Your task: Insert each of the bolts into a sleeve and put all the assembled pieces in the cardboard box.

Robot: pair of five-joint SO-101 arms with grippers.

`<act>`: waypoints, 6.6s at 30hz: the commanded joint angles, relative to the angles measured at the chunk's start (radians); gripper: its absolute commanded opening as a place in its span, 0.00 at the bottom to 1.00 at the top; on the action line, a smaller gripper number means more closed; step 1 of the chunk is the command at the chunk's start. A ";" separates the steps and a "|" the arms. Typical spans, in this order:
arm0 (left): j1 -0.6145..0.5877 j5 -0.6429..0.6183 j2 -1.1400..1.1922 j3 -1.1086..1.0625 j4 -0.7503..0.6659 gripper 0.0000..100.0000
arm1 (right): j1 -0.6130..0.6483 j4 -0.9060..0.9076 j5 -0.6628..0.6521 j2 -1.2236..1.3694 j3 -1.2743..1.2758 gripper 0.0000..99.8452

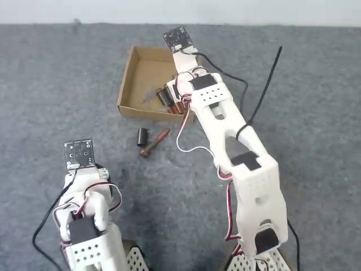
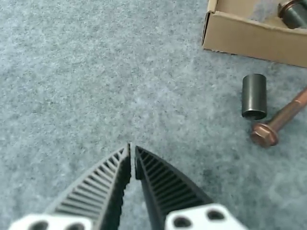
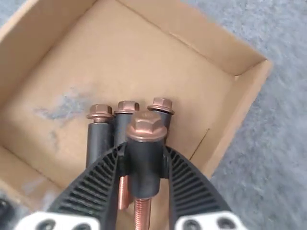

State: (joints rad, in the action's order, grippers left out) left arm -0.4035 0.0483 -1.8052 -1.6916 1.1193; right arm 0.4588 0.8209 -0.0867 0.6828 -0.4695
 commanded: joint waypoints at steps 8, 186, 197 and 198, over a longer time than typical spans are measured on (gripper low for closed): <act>-0.003 0.009 -0.008 0.039 0.003 0.01 | -0.053 -0.012 -0.014 0.077 -0.173 0.01; 0.015 0.011 -0.014 0.021 -0.035 0.01 | 0.401 0.404 0.666 0.222 -0.305 0.03; 0.015 0.011 -0.014 0.021 -0.038 0.01 | 0.417 0.682 0.508 0.124 -0.419 0.01; 0.015 0.011 -0.014 0.021 -0.038 0.01 | 0.414 0.716 0.500 0.107 -0.430 0.01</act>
State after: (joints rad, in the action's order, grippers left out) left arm -0.3913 0.0499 -1.8052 -1.6916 1.1070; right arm 0.8424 1.4377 0.4549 0.9099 -0.8147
